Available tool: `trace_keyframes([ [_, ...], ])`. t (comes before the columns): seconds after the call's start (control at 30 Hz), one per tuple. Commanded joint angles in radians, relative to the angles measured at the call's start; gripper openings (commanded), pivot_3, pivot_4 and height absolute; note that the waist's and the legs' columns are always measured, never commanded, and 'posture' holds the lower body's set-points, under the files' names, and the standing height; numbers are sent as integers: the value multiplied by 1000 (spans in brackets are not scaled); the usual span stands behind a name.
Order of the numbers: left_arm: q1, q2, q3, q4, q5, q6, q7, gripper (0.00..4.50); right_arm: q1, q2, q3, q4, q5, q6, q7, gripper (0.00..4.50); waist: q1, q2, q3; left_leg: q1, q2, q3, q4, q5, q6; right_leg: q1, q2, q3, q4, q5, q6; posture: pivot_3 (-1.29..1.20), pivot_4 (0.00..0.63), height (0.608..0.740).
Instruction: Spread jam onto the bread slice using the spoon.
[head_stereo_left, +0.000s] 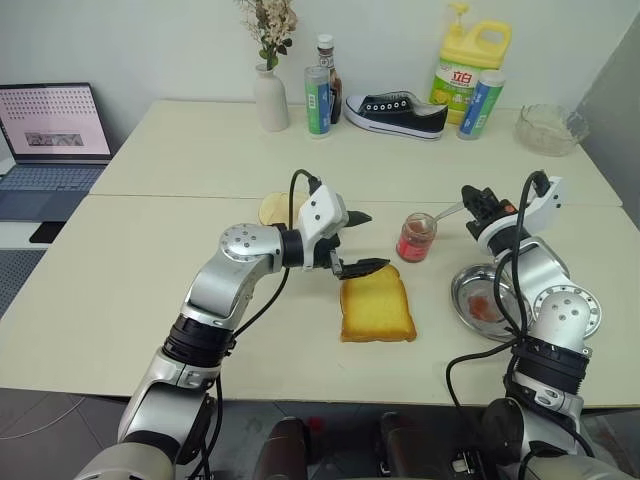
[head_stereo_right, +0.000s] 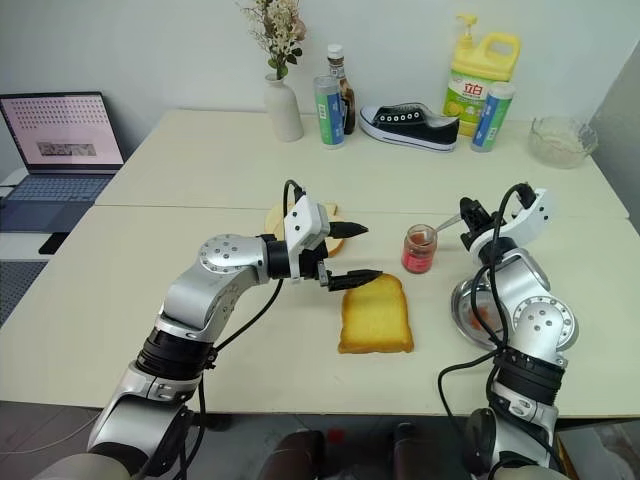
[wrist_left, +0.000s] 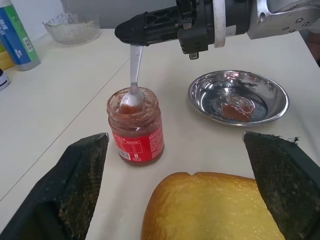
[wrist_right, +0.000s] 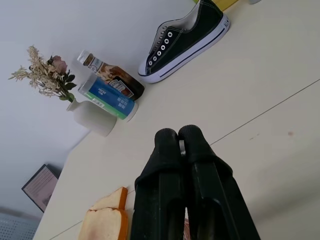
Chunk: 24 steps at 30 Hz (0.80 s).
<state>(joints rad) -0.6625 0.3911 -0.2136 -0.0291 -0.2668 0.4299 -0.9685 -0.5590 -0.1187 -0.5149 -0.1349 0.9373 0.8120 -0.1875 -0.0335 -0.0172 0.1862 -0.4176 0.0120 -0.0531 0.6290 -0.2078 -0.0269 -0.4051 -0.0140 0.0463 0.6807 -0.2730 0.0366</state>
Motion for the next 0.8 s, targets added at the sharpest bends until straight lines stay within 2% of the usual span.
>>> trace_keyframes([
  [0.03, -13, 4, 0, -27, -1, -13, -1, 4500, -14, 12, -26, -34, 66, -25, -26, 28, 0, 0, 0, 0, 0, 0, 0, 0, 0, 0, 0, 0, 0, 0, 0, 0, 150, 740],
  [0.8, -24, 14, 5, -17, -8, -19, -32, 4500, 10, 18, -87, -19, 282, -103, -118, 28, 0, 0, 0, 0, 0, 0, 0, 0, 0, 0, 0, 0, 0, 0, 0, 0, 150, 740],
])
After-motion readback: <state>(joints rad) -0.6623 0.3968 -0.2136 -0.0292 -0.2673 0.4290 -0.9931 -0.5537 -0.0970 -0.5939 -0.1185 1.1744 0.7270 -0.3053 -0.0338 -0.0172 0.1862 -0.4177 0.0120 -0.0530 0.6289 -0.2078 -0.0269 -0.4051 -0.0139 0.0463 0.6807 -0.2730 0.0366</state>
